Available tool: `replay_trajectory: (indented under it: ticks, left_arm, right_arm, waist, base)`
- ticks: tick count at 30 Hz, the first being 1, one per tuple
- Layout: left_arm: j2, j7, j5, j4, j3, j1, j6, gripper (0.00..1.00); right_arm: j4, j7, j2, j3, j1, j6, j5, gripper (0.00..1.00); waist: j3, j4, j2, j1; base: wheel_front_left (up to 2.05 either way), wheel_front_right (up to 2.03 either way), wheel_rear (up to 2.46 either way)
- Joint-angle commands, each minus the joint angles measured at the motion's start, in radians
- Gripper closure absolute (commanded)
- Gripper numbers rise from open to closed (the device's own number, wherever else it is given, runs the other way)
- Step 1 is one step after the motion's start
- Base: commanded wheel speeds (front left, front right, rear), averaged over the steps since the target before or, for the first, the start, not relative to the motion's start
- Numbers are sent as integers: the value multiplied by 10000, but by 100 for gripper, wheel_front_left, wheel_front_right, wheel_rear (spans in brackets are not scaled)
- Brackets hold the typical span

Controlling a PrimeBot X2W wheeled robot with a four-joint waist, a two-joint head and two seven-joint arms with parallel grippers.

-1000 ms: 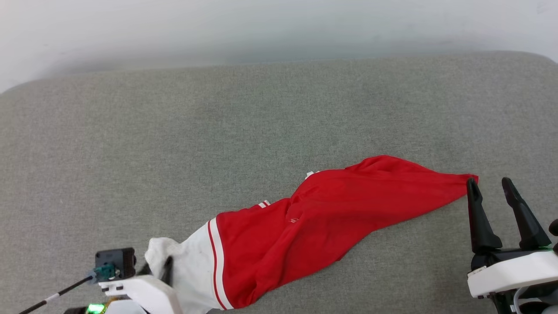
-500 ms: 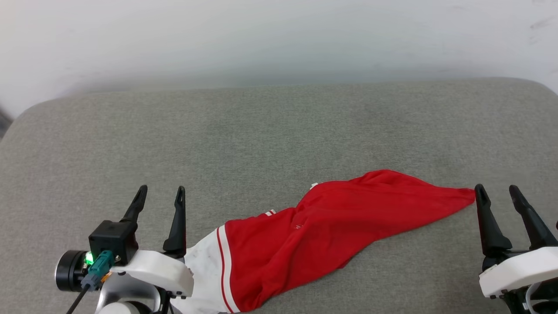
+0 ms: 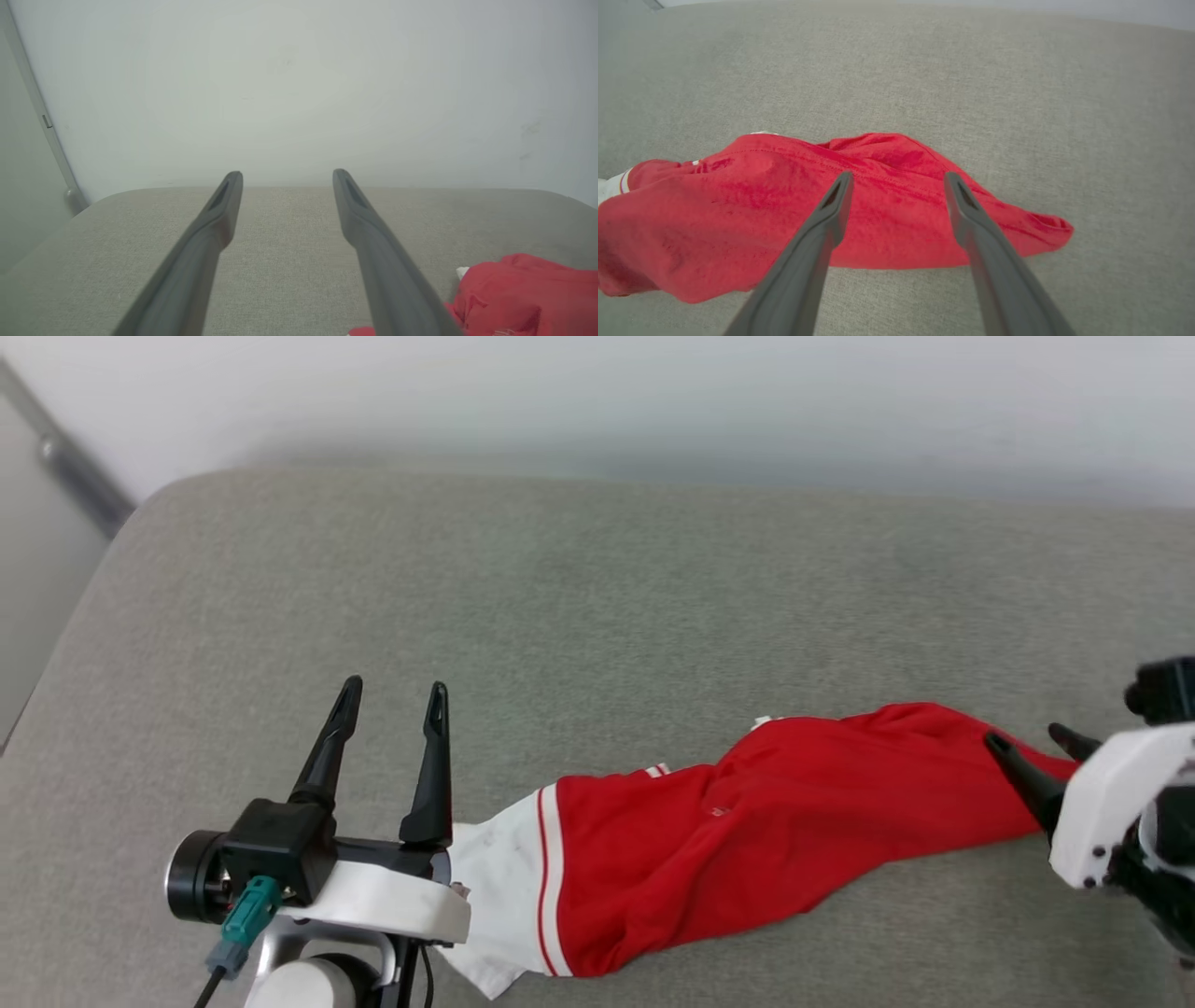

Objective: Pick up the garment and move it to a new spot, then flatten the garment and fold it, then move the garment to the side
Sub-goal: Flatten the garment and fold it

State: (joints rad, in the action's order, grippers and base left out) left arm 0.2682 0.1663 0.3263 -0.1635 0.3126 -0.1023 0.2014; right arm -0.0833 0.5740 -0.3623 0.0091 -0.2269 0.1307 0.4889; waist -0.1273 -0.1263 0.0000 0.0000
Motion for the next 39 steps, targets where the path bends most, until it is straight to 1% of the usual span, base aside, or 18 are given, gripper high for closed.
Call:
replay_trajectory:
  ticks: [1,6,10,13,15,17,19,20,22,25,28,31,33,36,39]
  left_arm:
    - [-83,128,-61,22,58,-149,-61,0]
    - [-243,379,-52,218,230,-483,-228,0]
    - [-379,489,-34,384,360,-738,-334,0]
    - [-457,577,8,587,417,-888,-417,0]
    - [-500,609,48,699,450,-949,-452,0]
    - [-538,660,67,810,471,-995,-475,0]
    - [-556,696,86,893,447,-1008,-474,0]
    - [-568,721,109,936,444,-998,-470,0]
    - [-572,755,91,976,451,-985,-488,0]
    - [-503,767,101,1032,438,-957,-489,0]
    - [-401,714,94,1069,420,-914,-478,0]
    - [-299,620,105,1063,388,-774,-426,0]
    - [-227,569,144,1047,358,-666,-406,0]
    - [-101,457,187,968,286,-481,-325,0]
    - [26,317,225,904,213,-258,-245,0]
  right_arm:
    - [-219,345,-217,244,-399,1,178,0]
    - [-1199,1399,-897,1171,-1573,1,561,0]
    - [-2138,1689,-1237,1674,-2419,-1,765,0]
    - [-2983,1957,-1349,1989,-2857,1,943,0]
    - [-3558,2349,-1423,2263,-2987,-1,1054,0]
    - [-4080,2855,-1387,2519,-2919,-1,1252,0]
    - [-4339,3120,-1337,2736,-2866,-1,1428,0]
    - [-4448,3229,-1297,2817,-2865,-1,1488,44]
    - [-4513,3146,-1248,2966,-2932,1,1600,100]
    - [-4314,2655,-1272,3104,-3317,1,1664,100]
    - [-3892,2026,-1450,3153,-3777,1,1662,100]
    - [-3364,1494,-1640,3143,-3752,-1,1637,100]
    - [-2799,1189,-1773,2979,-3458,-1,1674,100]
    - [-1770,873,-2030,2538,-2624,-1,1441,100]
    - [-595,668,-2028,1848,-1300,-1,1130,100]
  waist:
    - [-369,-403,0,0]
    - [-869,-850,0,0]
    - [-1243,-1078,0,0]
    - [-1431,-1176,0,0]
    - [-1486,-1217,0,0]
    - [-1518,-1241,0,0]
    - [-1511,-1216,0,0]
    - [-1500,-1187,0,0]
    - [-1448,-1099,0,0]
    - [-1317,-894,0,0]
    - [-1126,-626,0,0]
    - [-856,-287,0,0]
    - [-658,-54,0,0]
    - [-350,303,0,0]
    - [-67,599,0,0]
  base:
    - [0,0,0]
    - [0,0,0]
    - [0,0,0]
    - [0,0,0]
    - [0,0,0]
    - [0,0,0]
    - [0,0,0]
    - [0,0,0]
    - [0,0,0]
    - [0,0,0]
    - [0,0,0]
    - [0,0,0]
    - [0,0,0]
    - [0,0,0]
    - [0,0,0]
